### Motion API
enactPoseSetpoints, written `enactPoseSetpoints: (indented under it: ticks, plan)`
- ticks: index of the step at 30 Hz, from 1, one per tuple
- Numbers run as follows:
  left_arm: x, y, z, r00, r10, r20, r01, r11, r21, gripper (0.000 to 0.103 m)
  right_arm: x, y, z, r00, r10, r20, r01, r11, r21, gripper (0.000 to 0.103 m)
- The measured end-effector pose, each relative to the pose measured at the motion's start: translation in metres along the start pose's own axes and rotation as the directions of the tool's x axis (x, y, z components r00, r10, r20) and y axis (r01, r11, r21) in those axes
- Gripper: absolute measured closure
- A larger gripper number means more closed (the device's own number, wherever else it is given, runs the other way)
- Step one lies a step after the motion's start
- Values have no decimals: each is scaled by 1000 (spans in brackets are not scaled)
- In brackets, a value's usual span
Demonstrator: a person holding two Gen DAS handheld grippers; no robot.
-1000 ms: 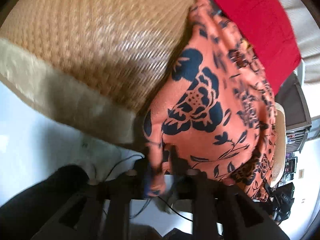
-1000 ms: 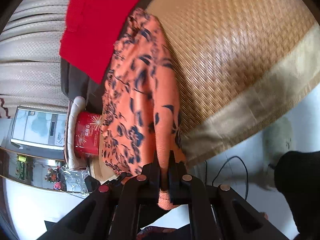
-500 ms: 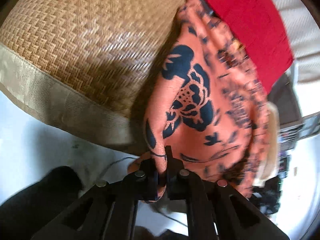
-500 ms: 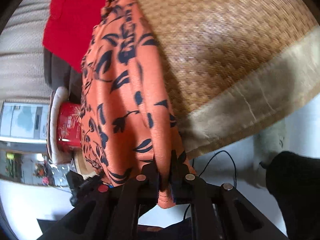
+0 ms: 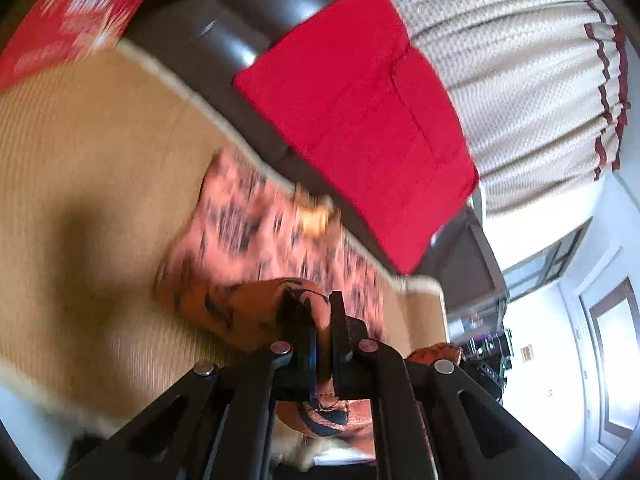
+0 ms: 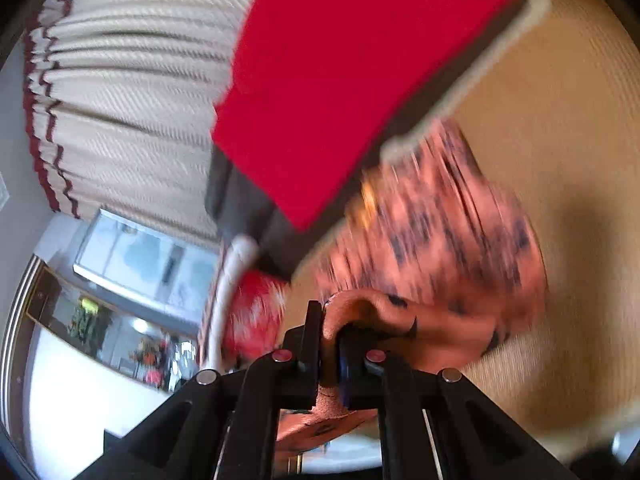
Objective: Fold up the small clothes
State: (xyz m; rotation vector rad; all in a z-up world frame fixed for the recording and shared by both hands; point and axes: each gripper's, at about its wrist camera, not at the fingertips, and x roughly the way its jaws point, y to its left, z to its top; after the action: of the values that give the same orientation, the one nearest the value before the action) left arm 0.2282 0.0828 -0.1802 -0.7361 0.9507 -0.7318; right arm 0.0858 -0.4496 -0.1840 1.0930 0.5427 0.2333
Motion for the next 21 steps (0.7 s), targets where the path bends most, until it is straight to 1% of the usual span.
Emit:
enactPoseSetpoints:
  ticks: [2,3,4,6,7,8,9,11,13,14,15,16,17,18,19,20,21]
  plan:
    - [13,-3,41,999,35,28,-35,999,8,98,14,3,38,998,3,59,-3,1000,4,95]
    - [29,-3,65,998,60,31,-60,998,10,98,25,1,60,996,-4,93,3,1000,13,95]
    - [44,1,79,996,83,32,-83,996,10,98,32,-4,79,993,-11,118,9,1000,23,95]
    - [84,14,109,989,147,36,-147,989,5,98,59,-20,117,984,-39,175,29,998,59,95]
    - [110,25,124,983,181,30,-181,983,-1,96,75,-33,133,979,-64,194,48,995,84,95]
    - [131,37,133,978,207,13,-207,978,-13,96,90,-47,143,978,-87,191,66,991,113,92]
    - [159,55,141,970,241,-20,-242,969,-41,96,105,-64,151,977,-119,177,92,983,158,92]
    - [192,87,143,957,280,-74,-287,951,-116,96,139,-110,159,977,-177,117,137,947,290,92]
    - [209,110,140,957,277,-87,-288,945,-159,96,157,-145,156,978,-194,80,148,908,392,91]
    - [210,118,139,966,248,-70,-257,950,-178,96,159,-159,153,982,-164,90,111,899,424,91]
    - [206,122,138,976,210,-52,-216,956,-200,96,157,-166,153,987,-118,110,59,898,435,91]
    - [201,126,139,984,174,-38,-178,958,-227,95,153,-166,154,988,-94,126,31,901,432,91]
    - [192,128,140,990,143,-14,-142,957,-253,91,147,-165,155,986,-92,142,24,907,421,88]
    - [182,128,142,991,133,25,-121,956,-266,86,138,-161,157,981,-95,171,19,917,399,85]
    - [163,127,145,986,132,102,-99,956,-277,65,130,-155,158,975,-93,201,11,927,375,70]
    - [141,123,147,972,133,192,-73,954,-291,39,118,-148,158,967,-96,236,5,934,357,33]
    - [123,120,146,956,136,261,-52,951,-304,31,107,-141,156,960,-99,263,1,938,347,15]
